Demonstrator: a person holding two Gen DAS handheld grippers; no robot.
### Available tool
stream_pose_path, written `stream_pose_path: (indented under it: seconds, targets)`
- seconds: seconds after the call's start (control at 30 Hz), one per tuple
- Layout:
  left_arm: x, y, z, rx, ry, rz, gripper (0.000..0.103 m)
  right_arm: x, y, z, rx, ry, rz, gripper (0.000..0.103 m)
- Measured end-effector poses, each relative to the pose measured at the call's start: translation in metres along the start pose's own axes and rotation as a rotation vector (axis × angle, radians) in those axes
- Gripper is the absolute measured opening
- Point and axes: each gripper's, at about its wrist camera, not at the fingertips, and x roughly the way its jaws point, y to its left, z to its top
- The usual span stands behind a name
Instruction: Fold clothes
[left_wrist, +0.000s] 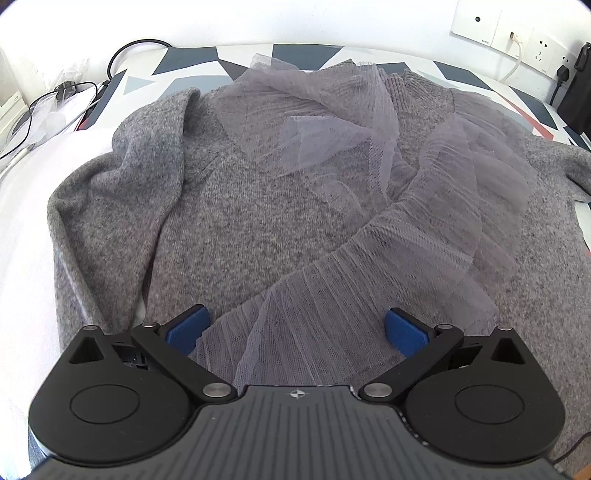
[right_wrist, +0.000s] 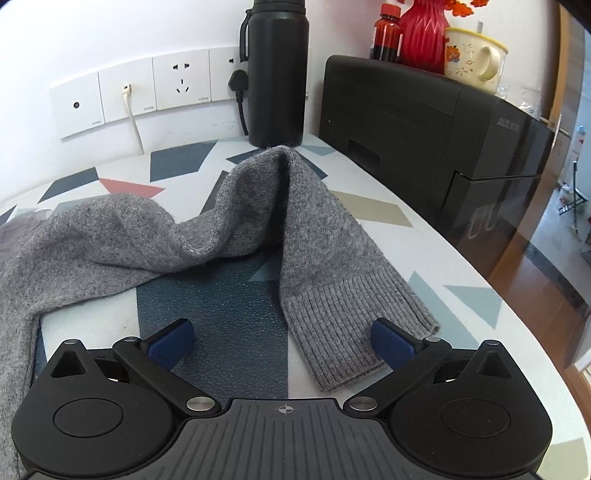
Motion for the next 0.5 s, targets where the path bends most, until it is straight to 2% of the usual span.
stream_pose_path:
  seconds: [0.27, 0.33, 0.43, 0.5]
  targets:
    - [-0.002, -0.001, -0.006, 0.005, -0.012, 0.007, 0.103, -0.005, 0.003, 0.001, -0.028, 0.034, 0.014, 0.102]
    - [-0.003, -0.002, -0.007, 0.002, -0.014, 0.010, 0.103, -0.007, 0.003, -0.001, -0.046, 0.022, 0.036, 0.098]
    - [-0.003, -0.002, -0.007, -0.002, -0.017, 0.013, 0.103, -0.014, 0.004, -0.001, -0.093, 0.001, 0.077, 0.072]
    - [-0.003, -0.003, -0.008, -0.004, -0.019, 0.015, 0.103, -0.016, 0.003, 0.003, -0.100, 0.004, 0.066, 0.035]
